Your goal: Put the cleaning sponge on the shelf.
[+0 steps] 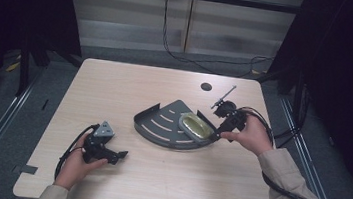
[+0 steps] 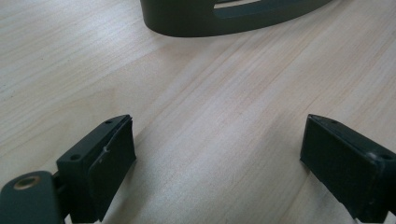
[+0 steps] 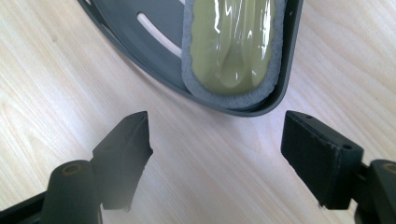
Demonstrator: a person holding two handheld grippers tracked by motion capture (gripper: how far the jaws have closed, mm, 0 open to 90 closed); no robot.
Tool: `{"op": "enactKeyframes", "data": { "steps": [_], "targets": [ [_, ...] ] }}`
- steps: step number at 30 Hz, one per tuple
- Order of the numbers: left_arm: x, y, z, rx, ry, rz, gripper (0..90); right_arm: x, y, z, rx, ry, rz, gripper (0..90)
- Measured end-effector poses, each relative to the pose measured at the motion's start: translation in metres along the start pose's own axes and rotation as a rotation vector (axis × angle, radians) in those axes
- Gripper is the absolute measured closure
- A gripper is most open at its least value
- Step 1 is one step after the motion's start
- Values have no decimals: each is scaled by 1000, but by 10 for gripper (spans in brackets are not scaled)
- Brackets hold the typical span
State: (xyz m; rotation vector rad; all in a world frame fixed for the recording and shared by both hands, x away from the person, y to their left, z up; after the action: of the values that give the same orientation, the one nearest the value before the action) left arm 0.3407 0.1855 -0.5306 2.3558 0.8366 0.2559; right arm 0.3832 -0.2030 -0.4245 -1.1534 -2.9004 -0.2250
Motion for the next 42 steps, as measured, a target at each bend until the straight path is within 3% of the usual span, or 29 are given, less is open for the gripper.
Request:
{"op": "enactKeyframes", "data": {
  "steps": [13,15,18,26,35,42],
  "targets": [
    [0,0,0,0,0,0,95,2,-18,2,-10,12,8,233],
    [0,0,0,0,0,0,95,3,-22,3,-1,-6,-10,233],
    [0,0,0,0,0,0,95,5,-28,6,5,5,-13,233],
    [0,0,0,0,0,0,95,7,-44,11,-2,27,-2,223],
    [0,0,0,0,0,0,95,7,-61,21,11,5,1,216],
    [0,0,0,0,0,0,95,7,-73,24,-1,16,12,212]
  ]
}}
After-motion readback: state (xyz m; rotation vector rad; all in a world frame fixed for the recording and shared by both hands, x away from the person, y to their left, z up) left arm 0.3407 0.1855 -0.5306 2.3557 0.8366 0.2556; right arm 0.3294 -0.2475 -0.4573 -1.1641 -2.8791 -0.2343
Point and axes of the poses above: each handheld gripper's, and its own axes: z roughly forward along the jaws, y roughly out of its top, x roughly to its left, the point moved 3 cm from there along z, roughly forward along the jaws, and after that the axes turned 8 degrees about x, right-handed, at the moved point
